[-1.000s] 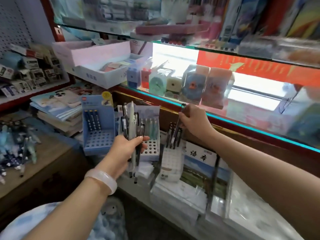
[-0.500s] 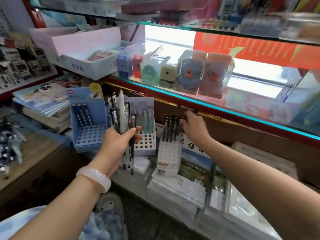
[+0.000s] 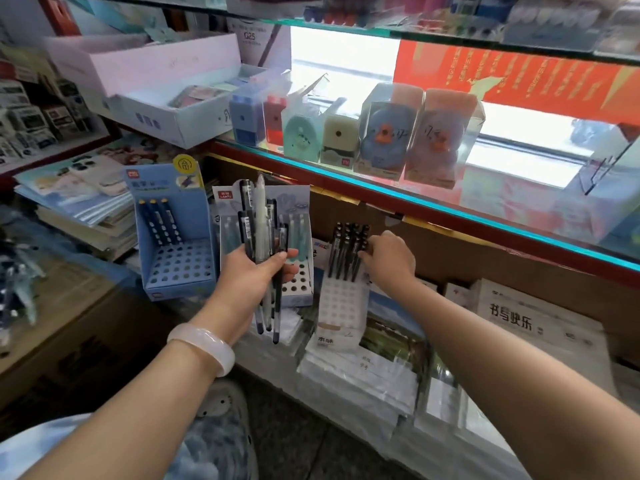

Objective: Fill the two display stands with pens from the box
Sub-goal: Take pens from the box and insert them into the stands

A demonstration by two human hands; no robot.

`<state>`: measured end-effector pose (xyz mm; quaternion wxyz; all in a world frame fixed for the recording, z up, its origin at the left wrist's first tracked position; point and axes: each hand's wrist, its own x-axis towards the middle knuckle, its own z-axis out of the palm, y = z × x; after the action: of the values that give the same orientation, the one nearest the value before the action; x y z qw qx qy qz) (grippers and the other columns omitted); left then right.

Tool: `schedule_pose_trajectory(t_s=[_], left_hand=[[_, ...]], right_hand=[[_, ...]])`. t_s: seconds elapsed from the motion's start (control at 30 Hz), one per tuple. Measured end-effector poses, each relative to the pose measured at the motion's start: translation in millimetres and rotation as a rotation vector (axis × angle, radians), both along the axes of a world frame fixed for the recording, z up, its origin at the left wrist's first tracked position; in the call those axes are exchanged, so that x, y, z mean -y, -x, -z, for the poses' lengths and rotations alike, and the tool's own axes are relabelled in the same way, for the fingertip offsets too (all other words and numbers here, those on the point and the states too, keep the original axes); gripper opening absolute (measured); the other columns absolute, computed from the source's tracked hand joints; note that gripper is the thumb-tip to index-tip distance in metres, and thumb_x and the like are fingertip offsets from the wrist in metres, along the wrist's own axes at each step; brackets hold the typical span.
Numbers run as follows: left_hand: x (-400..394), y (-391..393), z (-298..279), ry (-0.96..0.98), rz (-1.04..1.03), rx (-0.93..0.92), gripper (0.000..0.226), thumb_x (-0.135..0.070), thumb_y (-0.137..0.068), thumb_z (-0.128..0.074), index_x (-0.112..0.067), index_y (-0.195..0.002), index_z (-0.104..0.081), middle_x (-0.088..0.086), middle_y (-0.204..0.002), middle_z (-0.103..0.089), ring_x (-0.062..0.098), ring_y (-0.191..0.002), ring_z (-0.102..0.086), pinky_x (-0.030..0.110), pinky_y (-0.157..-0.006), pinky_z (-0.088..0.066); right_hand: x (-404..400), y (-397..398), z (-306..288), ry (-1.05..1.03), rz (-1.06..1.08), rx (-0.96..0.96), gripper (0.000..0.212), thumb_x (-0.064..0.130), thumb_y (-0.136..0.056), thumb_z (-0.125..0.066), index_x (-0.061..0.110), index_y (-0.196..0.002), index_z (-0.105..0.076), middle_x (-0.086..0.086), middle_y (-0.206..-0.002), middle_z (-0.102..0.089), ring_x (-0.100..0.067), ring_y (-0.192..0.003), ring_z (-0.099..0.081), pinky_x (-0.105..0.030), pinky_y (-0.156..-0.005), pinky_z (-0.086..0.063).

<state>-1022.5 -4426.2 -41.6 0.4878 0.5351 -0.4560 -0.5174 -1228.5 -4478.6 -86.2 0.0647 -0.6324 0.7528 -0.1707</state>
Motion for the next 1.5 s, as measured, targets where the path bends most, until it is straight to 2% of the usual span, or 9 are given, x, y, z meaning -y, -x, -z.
schedule_pose_trajectory(t_s=[0.17, 0.33, 0.43, 0.6, 0.73, 0.9, 1.13, 1.23, 1.5], left_hand=[[-5.5, -10.8, 1.0, -0.009, 0.038, 0.018, 0.015, -0.005, -0.092, -0.053, -0.004, -0.103, -0.063, 0.006, -0.088, -0.072, 0.013, -0.069, -0.069, 0.023, -0.066, -0.057], [-7.8, -20.2, -2.4, -0.011, 0.037, 0.038, 0.019, -0.003, -0.091, -0.053, -0.002, -0.11, -0.056, 0.007, -0.087, -0.071, 0.012, -0.066, -0.07, 0.018, -0.058, -0.054], [-10.6, -16.0, -5.4, -0.009, 0.053, 0.004, 0.017, -0.002, -0.09, -0.055, -0.008, -0.106, -0.059, 0.005, -0.083, -0.071, 0.011, -0.065, -0.07, 0.017, -0.058, -0.054], [-12.7, -20.1, -9.6, 0.031, 0.073, -0.012, 0.019, -0.003, -0.09, -0.055, -0.018, -0.099, -0.062, -0.002, -0.08, -0.072, 0.007, -0.071, -0.07, 0.017, -0.061, -0.054], [-12.4, -26.2, -8.8, -0.001, 0.013, -0.003, 0.011, -0.001, -0.09, -0.052, -0.009, -0.088, -0.059, -0.002, -0.064, -0.07, 0.005, -0.059, -0.068, 0.017, -0.055, -0.055], [-8.9, -35.8, -0.1, -0.082, -0.08, -0.052, 0.011, -0.007, -0.095, -0.048, -0.007, -0.084, -0.052, 0.01, -0.067, -0.061, 0.011, -0.046, -0.062, 0.024, -0.048, -0.054], [-4.3, -40.2, 7.4, -0.107, -0.049, -0.065, 0.008, -0.013, -0.094, -0.052, -0.011, -0.086, -0.05, 0.003, -0.062, -0.047, 0.008, -0.042, -0.043, 0.019, -0.04, -0.041], [-5.1, -44.7, 6.8, -0.079, -0.009, -0.073, 0.013, -0.02, -0.093, -0.051, -0.01, -0.085, -0.046, 0.002, -0.059, -0.047, 0.008, -0.04, -0.043, 0.019, -0.039, -0.039], [-10.4, -48.2, 2.2, -0.073, -0.057, -0.009, 0.016, -0.009, -0.097, -0.042, -0.011, -0.082, -0.046, 0.005, -0.064, -0.051, 0.009, -0.043, -0.048, 0.02, -0.046, -0.046]], right_hand=[[-2.8, 1.0, -2.6, -0.068, 0.052, 0.07, 0.02, 0.031, -0.09, -0.06, 0.011, -0.094, -0.06, -0.006, -0.105, -0.055, -0.019, -0.084, -0.056, -0.029, -0.068, -0.045], [-13.9, -26.5, -40.9, 0.187, -0.041, 0.185, 0.027, 0.032, -0.093, -0.056, 0.013, -0.113, -0.056, -0.003, -0.112, -0.056, -0.017, -0.091, -0.059, -0.032, -0.076, -0.052], [-23.8, -62.6, -68.1, -0.069, -0.368, 0.467, 0.023, 0.03, -0.096, -0.05, 0.014, -0.107, -0.062, -0.003, -0.099, -0.065, -0.017, -0.088, -0.063, -0.024, -0.074, -0.053], [-28.4, -89.2, -74.6, -0.282, -0.459, 0.685, 0.024, 0.027, -0.094, -0.055, 0.005, -0.097, -0.064, -0.017, -0.099, -0.067, -0.033, -0.096, -0.064, -0.048, -0.086, -0.053], [-24.9, -76.9, -81.1, -0.248, -0.415, 0.877, 0.016, 0.019, -0.094, -0.053, 0.007, -0.1, -0.061, -0.004, -0.091, -0.066, -0.011, -0.08, -0.066, -0.022, -0.074, -0.057], [-12.0, -33.8, -88.2, -0.071, -0.141, 1.076, 0.015, 0.015, -0.096, -0.049, 0.006, -0.101, -0.06, -0.007, -0.092, -0.067, -0.011, -0.079, -0.067, -0.019, -0.069, -0.057], [-12.2, -7.0, -49.1, 0.115, -0.117, 0.312, 0.011, 0.019, -0.096, -0.051, 0.011, -0.103, -0.053, -0.005, -0.088, -0.065, -0.017, -0.077, -0.066, -0.037, -0.07, -0.058], [-13.0, -17.0, -33.3, 0.082, -0.135, 0.258, 0.013, 0.022, -0.097, -0.049, 0.01, -0.103, -0.05, -0.009, -0.089, -0.066, -0.025, -0.08, -0.066, -0.047, -0.071, -0.056], [-9.4, -35.5, -32.6, 0.058, -0.151, 0.233, 0.011, 0.022, -0.098, -0.046, 0.011, -0.102, -0.046, -0.011, -0.09, -0.066, -0.025, -0.077, -0.063, -0.043, -0.068, -0.055]])
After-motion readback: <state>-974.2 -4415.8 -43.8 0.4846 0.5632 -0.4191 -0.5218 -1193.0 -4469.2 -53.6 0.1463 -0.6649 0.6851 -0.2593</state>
